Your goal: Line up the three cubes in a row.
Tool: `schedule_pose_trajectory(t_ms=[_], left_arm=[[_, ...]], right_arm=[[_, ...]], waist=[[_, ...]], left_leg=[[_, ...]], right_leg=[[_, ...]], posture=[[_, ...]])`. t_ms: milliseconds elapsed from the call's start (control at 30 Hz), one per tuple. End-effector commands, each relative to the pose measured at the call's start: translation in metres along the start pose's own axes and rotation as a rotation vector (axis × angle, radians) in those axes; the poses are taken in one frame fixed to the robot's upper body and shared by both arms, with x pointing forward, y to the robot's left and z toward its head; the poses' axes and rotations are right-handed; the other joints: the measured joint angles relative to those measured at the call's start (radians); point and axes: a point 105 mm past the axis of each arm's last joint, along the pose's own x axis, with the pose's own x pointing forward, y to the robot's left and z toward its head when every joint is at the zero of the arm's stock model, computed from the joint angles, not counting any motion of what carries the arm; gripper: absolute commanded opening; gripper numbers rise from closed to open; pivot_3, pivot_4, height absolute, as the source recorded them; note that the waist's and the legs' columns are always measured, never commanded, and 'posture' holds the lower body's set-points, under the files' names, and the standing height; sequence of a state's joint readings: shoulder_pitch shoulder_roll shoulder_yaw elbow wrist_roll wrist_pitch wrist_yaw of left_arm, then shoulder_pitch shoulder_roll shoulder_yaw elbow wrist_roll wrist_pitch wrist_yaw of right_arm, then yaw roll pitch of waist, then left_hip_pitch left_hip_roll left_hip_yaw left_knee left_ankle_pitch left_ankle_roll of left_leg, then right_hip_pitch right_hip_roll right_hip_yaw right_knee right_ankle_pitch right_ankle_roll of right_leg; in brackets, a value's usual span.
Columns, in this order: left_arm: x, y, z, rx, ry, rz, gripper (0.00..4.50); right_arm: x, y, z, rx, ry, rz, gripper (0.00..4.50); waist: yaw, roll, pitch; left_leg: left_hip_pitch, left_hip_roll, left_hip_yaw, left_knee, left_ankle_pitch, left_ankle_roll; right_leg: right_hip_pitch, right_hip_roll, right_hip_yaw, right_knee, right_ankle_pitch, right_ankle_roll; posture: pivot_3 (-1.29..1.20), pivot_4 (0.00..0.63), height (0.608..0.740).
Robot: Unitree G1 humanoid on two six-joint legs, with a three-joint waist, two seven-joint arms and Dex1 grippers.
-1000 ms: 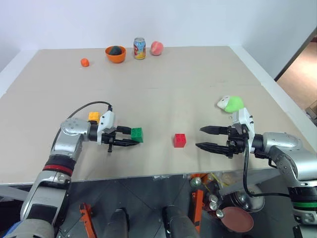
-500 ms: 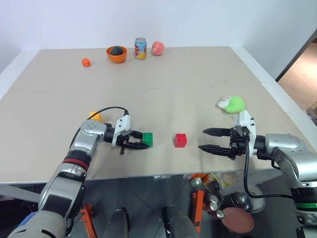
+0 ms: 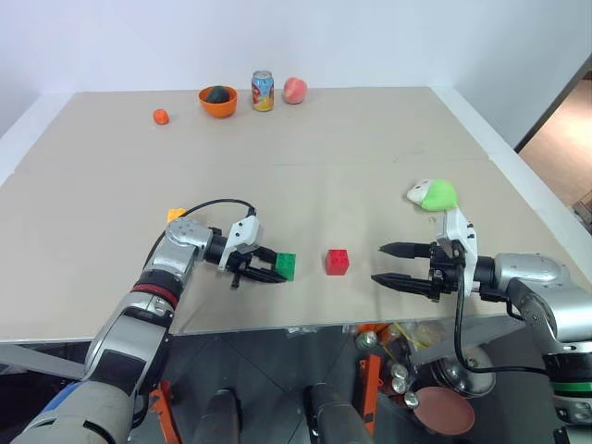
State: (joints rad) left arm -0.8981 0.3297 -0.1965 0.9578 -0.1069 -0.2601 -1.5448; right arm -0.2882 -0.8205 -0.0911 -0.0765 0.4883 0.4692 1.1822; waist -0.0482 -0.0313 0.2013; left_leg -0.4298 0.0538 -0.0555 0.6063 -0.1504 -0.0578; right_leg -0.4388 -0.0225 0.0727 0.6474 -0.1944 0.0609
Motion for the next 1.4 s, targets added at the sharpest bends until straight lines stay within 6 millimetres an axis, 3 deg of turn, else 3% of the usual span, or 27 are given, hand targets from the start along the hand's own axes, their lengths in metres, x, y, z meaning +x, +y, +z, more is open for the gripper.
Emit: schedule_pose_trajectory(t_ms=[33,233,933,1000,1200,1233,1400], left_arm=[[0.001,0.012,0.012,0.042,-0.021,0.049,1.32],[0.009,0.019,0.018,0.058,-0.032,0.076,1.32],[0.009,0.019,0.005,0.072,0.043,0.086,1.32],[0.009,0.021,0.004,0.058,0.039,0.101,2.34],[0.008,0.021,0.009,0.038,0.005,0.102,4.31],[0.006,0.020,0.010,0.040,0.000,0.096,4.47],[-0.007,0.007,0.014,0.018,-0.023,0.001,4.47]], right_arm=[[-0.009,0.001,0.013,-0.047,-0.032,-0.023,3.55],[-0.011,0.001,0.013,-0.044,-0.031,-0.037,3.55],[-0.010,-0.001,0.012,-0.041,-0.035,-0.052,3.55],[-0.009,-0.002,0.012,-0.042,-0.035,-0.053,3.55],[-0.007,-0.004,0.013,-0.051,-0.036,-0.050,3.55],[-0.007,-0.005,0.014,-0.053,-0.036,-0.048,3.55],[-0.003,-0.008,0.018,-0.072,-0.036,-0.030,3.55]], waist=[[0.000,0.000,0.000],[0.000,0.000,0.000],[-0.001,0.000,0.000],[0.000,0.000,0.000],[-0.001,0.000,0.000],[-0.001,0.000,0.000],[-0.002,0.000,0.000]], left_leg=[[0.000,0.000,0.000,0.000,0.000,0.000],[0.000,-0.001,0.000,0.001,0.000,0.000],[0.002,-0.001,0.000,0.001,0.000,0.000],[0.002,-0.001,0.000,0.001,0.000,0.000],[0.002,-0.001,0.000,0.001,0.000,0.000],[0.002,-0.001,0.000,0.001,0.000,0.000],[0.002,-0.001,0.000,0.001,0.000,0.000]], right_leg=[[0.000,0.000,0.000,0.000,0.000,0.000],[0.000,0.000,0.000,0.000,0.000,0.001],[0.002,0.000,0.001,0.000,0.001,0.001],[0.002,0.000,0.001,0.000,0.001,0.001],[0.002,0.000,0.001,0.000,0.001,0.001],[0.002,0.000,0.001,0.000,0.001,0.001],[0.002,0.000,0.001,0.000,0.001,0.001]], posture=[[0.00,0.150,0.740],[0.00,0.150,0.740],[0.00,0.150,0.740],[0.00,0.150,0.740],[0.00,0.150,0.740],[0.00,0.150,0.740],[0.00,0.150,0.740]])
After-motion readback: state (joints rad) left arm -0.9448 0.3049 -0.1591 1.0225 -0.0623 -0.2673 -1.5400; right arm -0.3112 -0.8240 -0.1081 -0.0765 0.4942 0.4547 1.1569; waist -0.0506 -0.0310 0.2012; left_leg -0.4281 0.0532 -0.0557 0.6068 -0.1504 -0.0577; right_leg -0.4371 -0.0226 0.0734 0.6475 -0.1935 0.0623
